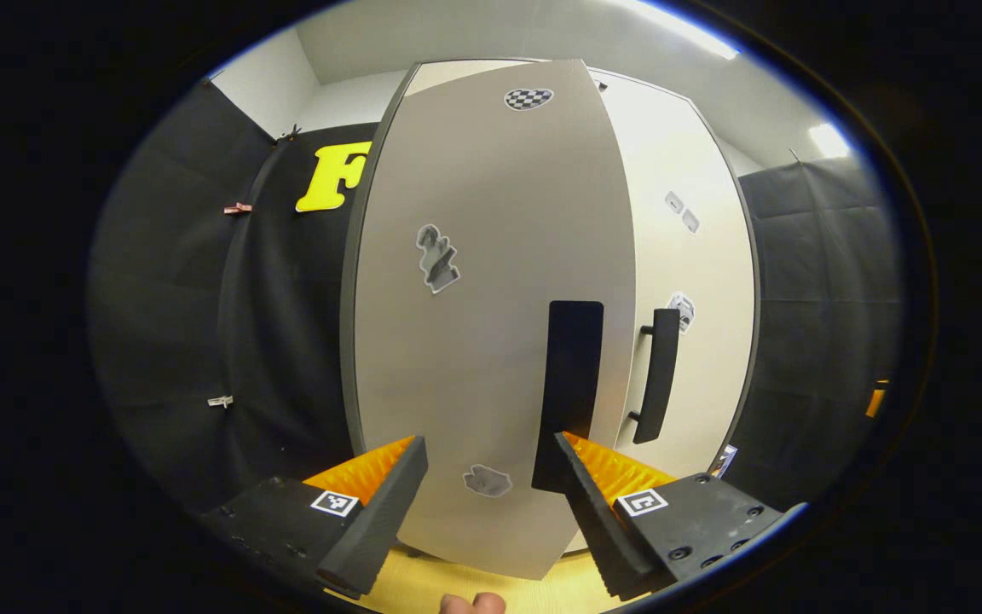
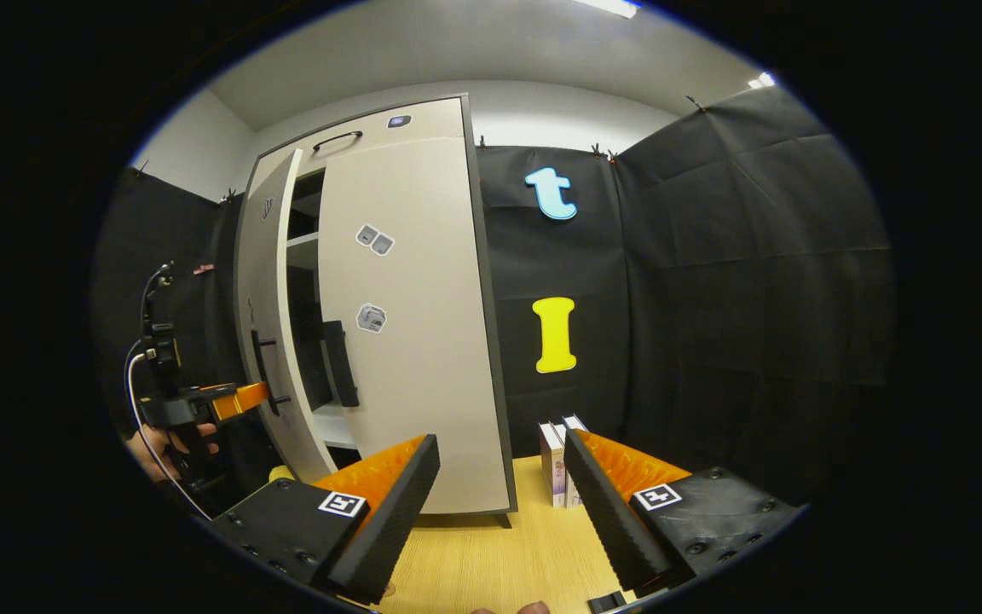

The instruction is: Grasp the bottle in the cabinet with the left hand and place it on the coaster, then close the right door with the right hand and the left door with the left hand.

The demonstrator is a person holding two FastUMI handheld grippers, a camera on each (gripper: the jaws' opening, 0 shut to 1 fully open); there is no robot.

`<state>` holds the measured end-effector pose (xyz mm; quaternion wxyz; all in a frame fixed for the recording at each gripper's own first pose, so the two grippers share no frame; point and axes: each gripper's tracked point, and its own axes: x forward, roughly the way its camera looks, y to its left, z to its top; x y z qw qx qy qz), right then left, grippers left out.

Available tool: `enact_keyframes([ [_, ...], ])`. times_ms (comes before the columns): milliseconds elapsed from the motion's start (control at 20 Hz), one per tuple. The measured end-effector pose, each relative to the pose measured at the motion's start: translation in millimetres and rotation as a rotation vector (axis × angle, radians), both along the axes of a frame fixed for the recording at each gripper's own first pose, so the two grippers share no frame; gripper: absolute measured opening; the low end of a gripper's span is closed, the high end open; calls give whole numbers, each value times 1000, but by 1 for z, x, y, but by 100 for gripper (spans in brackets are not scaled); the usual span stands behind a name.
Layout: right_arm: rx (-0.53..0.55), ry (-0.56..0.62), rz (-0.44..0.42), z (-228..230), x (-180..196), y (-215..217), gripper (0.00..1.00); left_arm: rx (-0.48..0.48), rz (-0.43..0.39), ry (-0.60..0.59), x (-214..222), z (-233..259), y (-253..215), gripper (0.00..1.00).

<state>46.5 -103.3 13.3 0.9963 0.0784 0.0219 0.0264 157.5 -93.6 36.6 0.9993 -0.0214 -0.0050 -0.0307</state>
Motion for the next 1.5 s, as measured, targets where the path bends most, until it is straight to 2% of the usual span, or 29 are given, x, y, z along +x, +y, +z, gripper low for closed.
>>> enact_keyframes([
  [50,1,0,4,1,0,1,98,12,2,1,2,1,-1,95],
  [150,2,1,11,0,1,5,98,23,9,-1,6,5,-3,92],
  [250,-3,2,19,0,2,7,98,7,11,-3,7,4,-3,97],
  [450,-5,-1,25,1,3,11,98,-11,27,-11,-3,5,10,95],
  [750,-9,-12,37,5,7,23,98,9,26,-34,-42,21,33,95],
  [1000,-18,-23,62,12,10,47,98,33,30,-37,-77,32,54,92],
  [1150,-29,-33,81,17,11,65,98,61,39,-41,-95,36,68,95],
  [1500,-59,-45,100,21,6,103,98,78,57,-13,-137,22,95,95],
])
